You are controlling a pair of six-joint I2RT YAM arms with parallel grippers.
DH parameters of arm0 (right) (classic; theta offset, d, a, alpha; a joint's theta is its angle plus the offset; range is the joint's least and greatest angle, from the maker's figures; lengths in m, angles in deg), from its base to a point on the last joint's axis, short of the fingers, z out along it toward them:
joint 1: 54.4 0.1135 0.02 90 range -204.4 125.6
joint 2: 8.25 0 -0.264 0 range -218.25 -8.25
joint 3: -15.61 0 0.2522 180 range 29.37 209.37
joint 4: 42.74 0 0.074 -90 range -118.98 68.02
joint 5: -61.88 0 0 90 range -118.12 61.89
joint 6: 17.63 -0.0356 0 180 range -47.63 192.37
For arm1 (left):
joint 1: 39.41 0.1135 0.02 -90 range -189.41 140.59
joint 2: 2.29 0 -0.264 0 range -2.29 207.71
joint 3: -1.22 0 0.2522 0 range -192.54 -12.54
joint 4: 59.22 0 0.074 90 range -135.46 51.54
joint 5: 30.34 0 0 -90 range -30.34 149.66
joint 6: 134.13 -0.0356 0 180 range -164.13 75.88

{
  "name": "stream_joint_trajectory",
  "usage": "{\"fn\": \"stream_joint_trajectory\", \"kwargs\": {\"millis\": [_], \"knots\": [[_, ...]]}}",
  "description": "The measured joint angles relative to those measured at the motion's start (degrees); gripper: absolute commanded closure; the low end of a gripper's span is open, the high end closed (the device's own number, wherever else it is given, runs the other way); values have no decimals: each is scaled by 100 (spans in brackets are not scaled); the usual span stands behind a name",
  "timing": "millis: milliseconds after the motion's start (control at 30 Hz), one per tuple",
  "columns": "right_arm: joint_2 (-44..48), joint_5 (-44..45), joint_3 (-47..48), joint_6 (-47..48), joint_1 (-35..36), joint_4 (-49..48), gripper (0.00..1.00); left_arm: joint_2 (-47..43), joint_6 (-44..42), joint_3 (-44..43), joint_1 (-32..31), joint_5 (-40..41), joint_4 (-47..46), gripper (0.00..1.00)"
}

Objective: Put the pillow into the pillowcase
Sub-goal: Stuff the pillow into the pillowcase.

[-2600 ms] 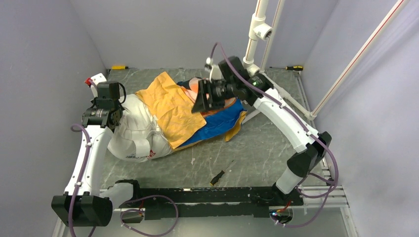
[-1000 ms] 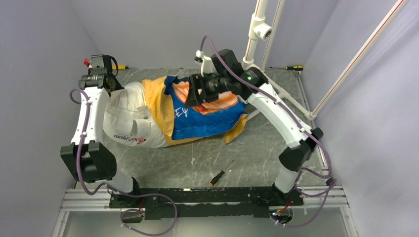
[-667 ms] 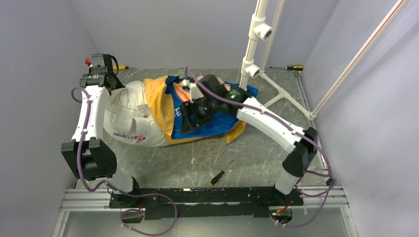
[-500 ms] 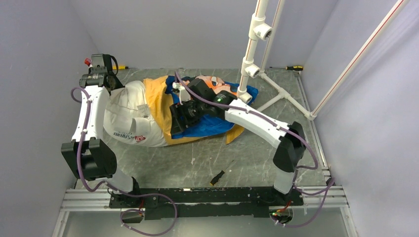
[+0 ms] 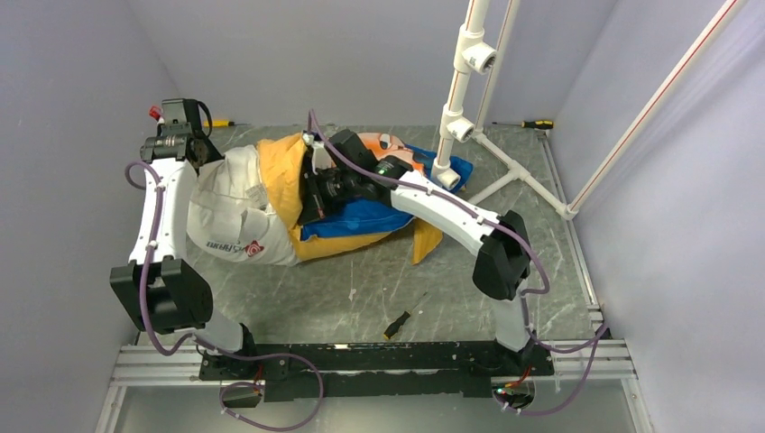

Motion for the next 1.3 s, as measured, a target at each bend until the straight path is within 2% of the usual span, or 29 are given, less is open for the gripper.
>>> {"fn": "stream_joint_trajectory", "kwargs": {"millis": [133, 267, 400, 533, 567, 600, 700, 800, 867, 1133, 1300], "knots": [[-216, -527, 662, -66, -105, 149, 100, -83, 46, 0, 7, 48, 33, 100], [-772, -1294, 1908, -658, -369, -105, 100, -131, 192, -4, 42, 109, 131, 100], [-1290, -2085, 2736, -1742, -684, -1189, 100, -201, 457, -4, 92, -92, 448, 100], [-1408, -2741, 2780, -2865, -927, -2422, 100, -431, 761, 166, 103, -584, 951, 100], [-1419, -2870, 2780, -3058, -977, -2667, 100, -535, 844, 273, 103, -728, 1029, 97], [-1425, -2973, 2780, -3189, -1029, -2863, 100, -632, 898, 374, 103, -848, 1086, 88], [-1432, -3139, 2780, -3252, -1156, -3095, 100, -922, 1021, 632, 103, -1086, 1307, 43], [-1532, -3029, 2804, -3086, -1276, -3117, 100, -1034, 960, 551, 90, -1073, 1495, 4], [-1672, -2809, 2855, -2979, -1353, -3088, 100, -999, 778, 219, 81, -837, 1700, 1], [-2603, -1631, 3187, -3012, -1563, -3045, 100, -894, -271, -2461, -146, 7, 1762, 0], [-2835, -1344, 3484, -3091, -1537, -3075, 91, -1292, -389, -2682, -149, -52, 1814, 4]]}}
